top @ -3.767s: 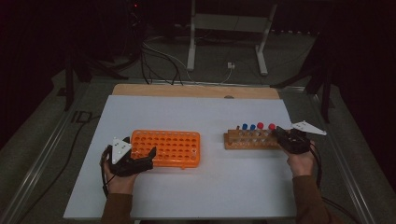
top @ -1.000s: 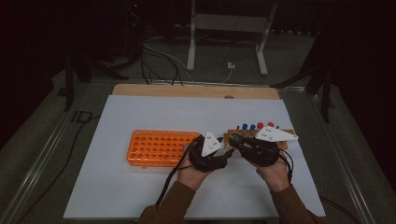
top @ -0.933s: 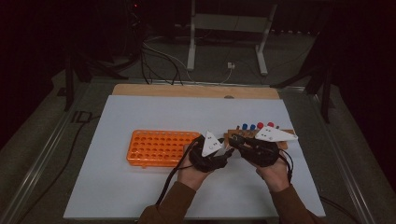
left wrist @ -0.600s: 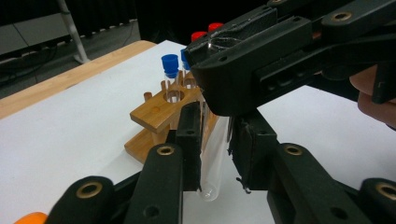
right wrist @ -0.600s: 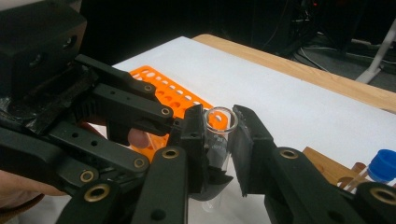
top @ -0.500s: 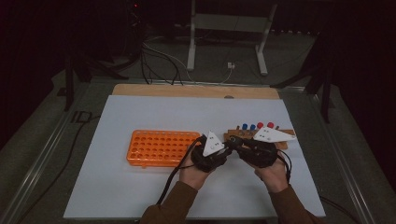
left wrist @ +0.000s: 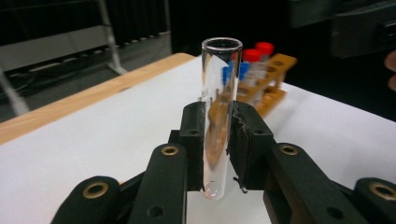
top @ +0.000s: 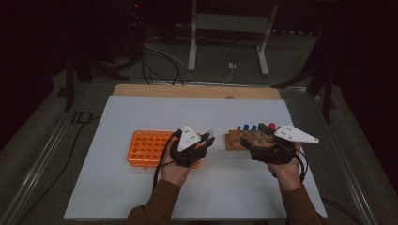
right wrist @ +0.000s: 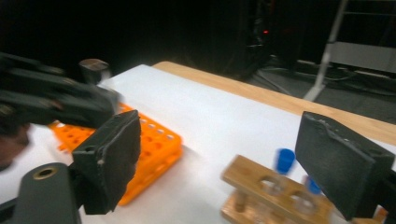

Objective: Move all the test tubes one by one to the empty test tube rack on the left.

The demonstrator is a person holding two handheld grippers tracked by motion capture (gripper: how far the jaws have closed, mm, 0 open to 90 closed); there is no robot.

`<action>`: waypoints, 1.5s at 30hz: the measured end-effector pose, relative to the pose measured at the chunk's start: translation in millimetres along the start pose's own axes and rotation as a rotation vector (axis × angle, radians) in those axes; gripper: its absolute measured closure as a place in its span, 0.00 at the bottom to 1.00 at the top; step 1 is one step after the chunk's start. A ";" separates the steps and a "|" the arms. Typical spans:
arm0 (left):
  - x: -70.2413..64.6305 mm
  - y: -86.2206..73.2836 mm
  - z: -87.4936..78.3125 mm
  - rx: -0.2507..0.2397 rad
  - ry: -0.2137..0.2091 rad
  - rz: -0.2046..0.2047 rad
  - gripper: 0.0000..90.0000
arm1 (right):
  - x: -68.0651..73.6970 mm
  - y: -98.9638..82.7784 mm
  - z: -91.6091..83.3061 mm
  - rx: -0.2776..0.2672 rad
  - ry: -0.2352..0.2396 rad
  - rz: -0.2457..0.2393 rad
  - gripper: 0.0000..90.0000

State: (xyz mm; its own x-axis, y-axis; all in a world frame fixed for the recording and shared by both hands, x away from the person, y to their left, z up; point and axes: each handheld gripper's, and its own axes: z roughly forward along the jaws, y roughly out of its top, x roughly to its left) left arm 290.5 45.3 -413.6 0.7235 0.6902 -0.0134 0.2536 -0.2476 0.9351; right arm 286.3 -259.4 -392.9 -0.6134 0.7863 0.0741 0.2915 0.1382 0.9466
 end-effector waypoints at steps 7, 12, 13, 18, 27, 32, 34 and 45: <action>22.8 -14.3 -25.3 -0.004 0.070 -0.038 0.85 | -19.6 -5.9 -11.3 -0.006 -0.095 0.000 0.03; 25.1 -31.5 -22.9 0.025 0.077 -0.048 0.85 | -27.0 -11.9 -15.8 0.005 -0.114 0.012 0.03; 24.3 -34.8 -21.2 0.036 0.079 -0.045 0.85 | -28.2 -13.2 -16.8 0.009 -0.115 0.017 0.03; 20.8 -50.2 -13.8 0.077 0.069 -0.041 0.85 | -33.9 -18.1 -21.5 0.014 -0.124 0.021 0.03; 17.4 -71.0 -6.2 0.163 0.069 -0.026 0.85 | -37.4 -21.8 -22.0 0.018 -0.131 0.031 0.03; 14.0 -76.1 -1.3 0.215 0.078 -0.001 0.86 | -40.2 -24.4 -21.0 0.025 -0.135 0.035 0.03; 13.8 -76.0 -0.4 0.221 0.080 -0.002 0.86 | -41.2 -24.9 -21.3 0.027 -0.140 0.037 0.03; 14.2 -81.1 1.5 0.254 0.079 0.004 0.86 | -47.7 -27.4 -21.9 0.035 -0.162 0.041 0.03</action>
State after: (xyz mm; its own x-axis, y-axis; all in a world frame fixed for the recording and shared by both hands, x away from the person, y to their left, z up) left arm 281.2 74.2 -490.1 0.6747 0.7376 0.0272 0.4114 -0.4063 0.8159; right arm 291.5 -313.9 -415.6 -0.4750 0.8781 0.0578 0.3403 0.1228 0.9323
